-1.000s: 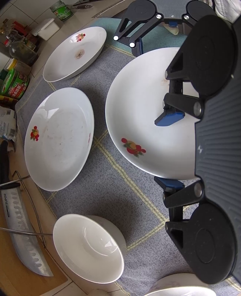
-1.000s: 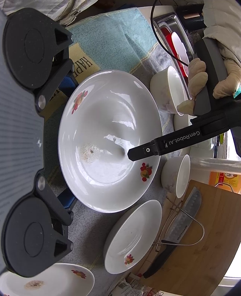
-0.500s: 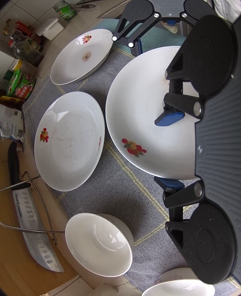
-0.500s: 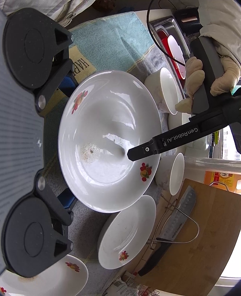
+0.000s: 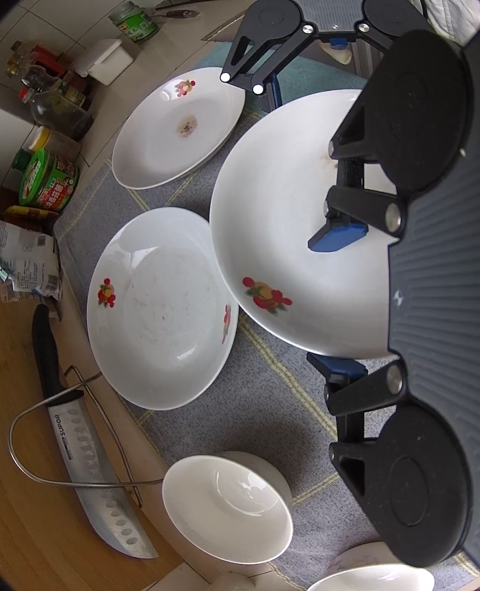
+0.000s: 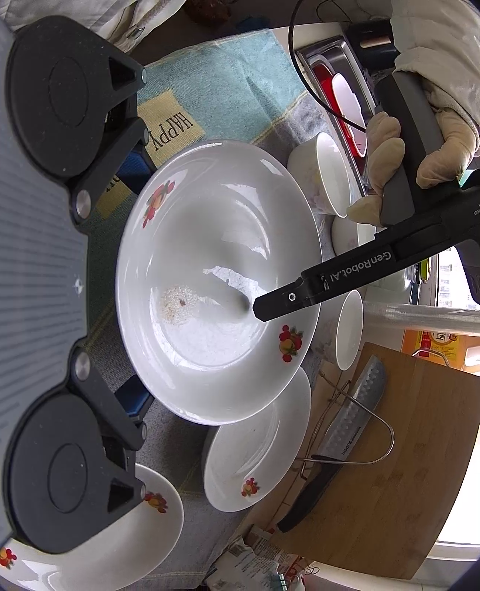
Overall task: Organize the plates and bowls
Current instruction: 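Lift the large flower plate with the left gripper toward the stained plate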
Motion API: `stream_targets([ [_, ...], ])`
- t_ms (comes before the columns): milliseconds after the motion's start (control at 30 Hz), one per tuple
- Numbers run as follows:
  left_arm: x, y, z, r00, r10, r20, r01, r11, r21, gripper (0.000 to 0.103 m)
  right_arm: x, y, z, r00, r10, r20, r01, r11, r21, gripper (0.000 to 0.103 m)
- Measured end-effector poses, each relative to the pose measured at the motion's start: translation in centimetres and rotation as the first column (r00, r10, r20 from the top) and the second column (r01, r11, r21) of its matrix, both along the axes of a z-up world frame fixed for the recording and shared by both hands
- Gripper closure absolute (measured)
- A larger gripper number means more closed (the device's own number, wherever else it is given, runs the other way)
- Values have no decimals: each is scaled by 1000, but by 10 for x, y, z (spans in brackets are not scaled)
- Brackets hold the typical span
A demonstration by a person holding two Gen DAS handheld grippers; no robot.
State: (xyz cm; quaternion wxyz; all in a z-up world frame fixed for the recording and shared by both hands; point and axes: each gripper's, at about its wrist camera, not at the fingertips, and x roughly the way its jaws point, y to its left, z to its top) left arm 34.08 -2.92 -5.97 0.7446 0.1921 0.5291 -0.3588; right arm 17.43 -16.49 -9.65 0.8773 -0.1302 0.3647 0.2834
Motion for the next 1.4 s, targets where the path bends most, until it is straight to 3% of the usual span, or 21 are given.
stream_targets([
  [633,-7,-37,8,999,-14,37,13,1000,5,47,-1,-33,12,1000,-11,21,11,1000,4,0],
  [1400,-6,-130,19,985,-153,83,154,988,-2,47,-14,-103,22,987,-154,49,154,988,14,0],
])
